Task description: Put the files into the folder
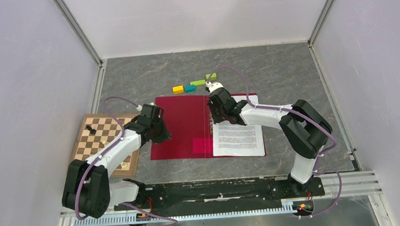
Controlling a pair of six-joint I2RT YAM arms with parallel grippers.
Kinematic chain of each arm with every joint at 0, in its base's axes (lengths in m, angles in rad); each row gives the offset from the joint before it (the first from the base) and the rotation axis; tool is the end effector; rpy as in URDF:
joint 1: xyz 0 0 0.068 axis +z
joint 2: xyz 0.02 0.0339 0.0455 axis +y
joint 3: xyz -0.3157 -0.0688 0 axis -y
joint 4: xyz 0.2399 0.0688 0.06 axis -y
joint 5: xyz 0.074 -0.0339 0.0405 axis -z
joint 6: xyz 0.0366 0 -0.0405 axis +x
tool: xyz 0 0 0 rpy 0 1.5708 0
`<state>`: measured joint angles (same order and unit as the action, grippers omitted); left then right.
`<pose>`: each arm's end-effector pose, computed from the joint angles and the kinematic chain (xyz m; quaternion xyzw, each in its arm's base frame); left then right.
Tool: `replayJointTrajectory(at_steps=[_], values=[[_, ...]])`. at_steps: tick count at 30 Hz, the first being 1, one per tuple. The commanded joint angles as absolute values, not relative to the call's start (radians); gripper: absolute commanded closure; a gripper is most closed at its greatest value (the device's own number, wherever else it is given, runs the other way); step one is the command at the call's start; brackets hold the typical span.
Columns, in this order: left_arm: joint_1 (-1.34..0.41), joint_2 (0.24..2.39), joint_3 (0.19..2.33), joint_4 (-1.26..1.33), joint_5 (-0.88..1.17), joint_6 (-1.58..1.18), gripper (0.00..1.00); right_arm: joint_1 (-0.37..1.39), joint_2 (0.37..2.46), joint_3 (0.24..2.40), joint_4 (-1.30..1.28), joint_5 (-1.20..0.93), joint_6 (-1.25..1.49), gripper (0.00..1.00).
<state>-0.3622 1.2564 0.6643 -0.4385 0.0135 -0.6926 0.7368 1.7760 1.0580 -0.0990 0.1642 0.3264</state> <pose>0.1979 -0.0755 0.2348 -0.1567 0.9509 -0.1399 0.2273 0.2853 0.2508 0.2297 -0.1593 0.9134 0.1202 0.3548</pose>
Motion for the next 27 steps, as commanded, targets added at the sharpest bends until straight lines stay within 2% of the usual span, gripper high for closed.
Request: replayJointTrajectory(at_steps=[1, 12, 27], values=[[-0.362, 1.265, 0.694, -0.408, 0.03, -0.694, 0.98, 0.738, 1.773, 1.038, -0.054, 0.16, 0.344, 0.87], [-0.362, 1.277, 0.706, -0.408, 0.032, -0.694, 0.98, 0.738, 1.749, 0.961, -0.029, 0.143, 0.354, 0.9], [-0.363, 1.312, 0.728, -0.399, 0.041, -0.703, 0.98, 0.739, 1.734, 0.902, 0.025, 0.103, 0.35, 0.9]])
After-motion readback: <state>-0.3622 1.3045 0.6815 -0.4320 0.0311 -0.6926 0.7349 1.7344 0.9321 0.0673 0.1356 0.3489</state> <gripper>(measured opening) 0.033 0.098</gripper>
